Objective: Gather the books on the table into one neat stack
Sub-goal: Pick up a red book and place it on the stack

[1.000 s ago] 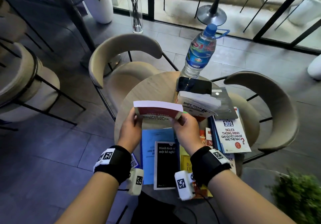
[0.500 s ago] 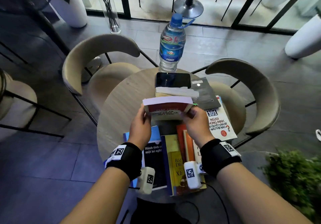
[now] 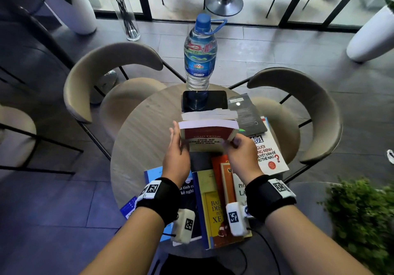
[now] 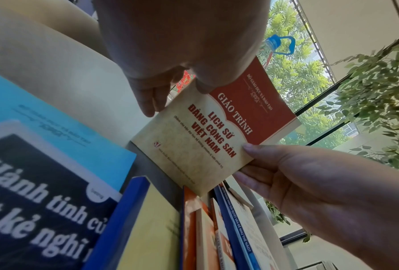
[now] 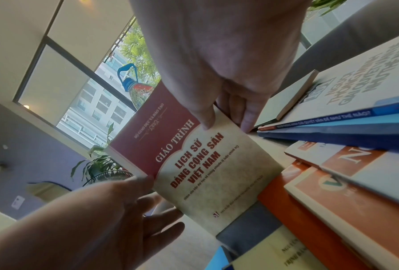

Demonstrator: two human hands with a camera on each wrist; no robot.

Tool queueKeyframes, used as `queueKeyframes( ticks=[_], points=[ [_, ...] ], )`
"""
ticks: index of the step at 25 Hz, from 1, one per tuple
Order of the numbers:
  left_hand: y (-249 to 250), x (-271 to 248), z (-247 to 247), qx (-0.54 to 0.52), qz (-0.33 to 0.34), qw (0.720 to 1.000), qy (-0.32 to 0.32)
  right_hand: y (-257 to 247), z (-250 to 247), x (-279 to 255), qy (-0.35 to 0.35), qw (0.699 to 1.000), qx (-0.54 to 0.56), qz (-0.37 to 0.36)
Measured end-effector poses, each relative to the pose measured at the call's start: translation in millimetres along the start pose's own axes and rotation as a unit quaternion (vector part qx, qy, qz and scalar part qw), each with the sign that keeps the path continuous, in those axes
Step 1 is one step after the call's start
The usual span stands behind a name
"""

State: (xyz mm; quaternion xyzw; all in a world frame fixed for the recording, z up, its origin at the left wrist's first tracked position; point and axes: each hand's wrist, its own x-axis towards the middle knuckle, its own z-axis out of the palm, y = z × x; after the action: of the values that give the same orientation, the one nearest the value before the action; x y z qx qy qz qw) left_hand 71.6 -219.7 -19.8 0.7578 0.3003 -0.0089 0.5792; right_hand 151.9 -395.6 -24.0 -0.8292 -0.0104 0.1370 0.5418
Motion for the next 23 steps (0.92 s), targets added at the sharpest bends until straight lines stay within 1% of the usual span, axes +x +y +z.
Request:
queueKeyframes(
  ticks=[4, 8, 10, 14, 19, 21, 23],
  points=[
    [-2, 7, 7, -0.002, 0.003, 1.0, 0.013, 2, 5, 0, 0.027, 0.999, -0.035, -0.005],
    [-1, 1, 15, -0.018, -0.024, 0.999, 0.033, 3, 12, 0, 0.048, 0.999, -0.023, -0.008],
    [-1, -2, 18, -0.027, -0.028, 0.999, 0.031, 5, 10, 1, 0.053, 0.998, -0.014, -0.008],
    [-2, -2, 19, -0.059, -0.039, 0.997, 0.014, 6, 4, 1, 0.029, 0.999, 0.014, -0.007],
    [0, -2, 14, -0.059, -0.023, 0.998, -0.004, 4, 5, 3, 0.004, 0.999, 0.047, 0.0],
    [1, -1, 11, -0.059, -0.017, 0.998, -0.001, 5, 5, 3, -0.001, 0.999, 0.053, -0.007],
    [5, 2, 8, -0.035, -0.007, 0.999, 0.012, 2, 4, 3, -0.009, 0.998, 0.058, -0.005]
  ],
)
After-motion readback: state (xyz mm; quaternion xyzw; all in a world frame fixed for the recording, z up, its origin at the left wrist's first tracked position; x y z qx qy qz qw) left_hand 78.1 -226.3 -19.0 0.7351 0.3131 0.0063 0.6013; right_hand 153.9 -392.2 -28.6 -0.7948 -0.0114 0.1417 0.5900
